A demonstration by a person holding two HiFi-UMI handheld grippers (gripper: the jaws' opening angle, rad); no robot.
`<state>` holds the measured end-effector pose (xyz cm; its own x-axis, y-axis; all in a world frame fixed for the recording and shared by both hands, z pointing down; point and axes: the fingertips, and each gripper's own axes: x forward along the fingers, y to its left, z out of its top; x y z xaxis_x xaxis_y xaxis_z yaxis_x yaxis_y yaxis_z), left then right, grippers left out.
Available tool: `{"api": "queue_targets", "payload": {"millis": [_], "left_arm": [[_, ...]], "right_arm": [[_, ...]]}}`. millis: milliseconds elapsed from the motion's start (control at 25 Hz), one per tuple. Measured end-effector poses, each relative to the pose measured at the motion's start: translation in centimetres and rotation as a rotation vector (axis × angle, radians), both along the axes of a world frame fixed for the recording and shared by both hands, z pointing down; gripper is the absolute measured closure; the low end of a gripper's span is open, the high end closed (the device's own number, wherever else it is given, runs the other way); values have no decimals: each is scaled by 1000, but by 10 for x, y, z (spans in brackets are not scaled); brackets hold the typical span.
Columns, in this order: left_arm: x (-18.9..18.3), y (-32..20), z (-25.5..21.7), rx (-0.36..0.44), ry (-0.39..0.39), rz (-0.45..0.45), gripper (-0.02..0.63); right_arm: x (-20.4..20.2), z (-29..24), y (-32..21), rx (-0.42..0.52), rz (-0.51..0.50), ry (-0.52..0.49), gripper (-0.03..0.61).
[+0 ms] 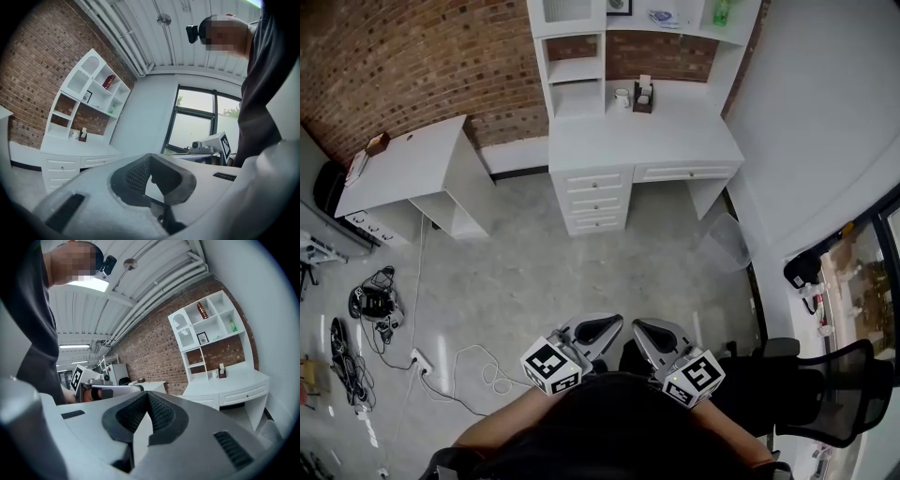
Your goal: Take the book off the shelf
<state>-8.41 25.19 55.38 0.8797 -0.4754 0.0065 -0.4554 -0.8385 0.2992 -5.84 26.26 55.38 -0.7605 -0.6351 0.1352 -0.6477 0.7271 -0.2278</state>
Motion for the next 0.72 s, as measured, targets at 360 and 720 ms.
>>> {"api": "queue_targets", "payload": {"millis": [360, 720], "left_arm": [[57, -106, -9, 20, -27, -79, 606], [146, -199, -12, 47, -40, -125, 606]], "right_arm": [[54, -7, -108, 11, -101, -21, 563], [138, -3, -190, -3, -175, -10, 563]]}}
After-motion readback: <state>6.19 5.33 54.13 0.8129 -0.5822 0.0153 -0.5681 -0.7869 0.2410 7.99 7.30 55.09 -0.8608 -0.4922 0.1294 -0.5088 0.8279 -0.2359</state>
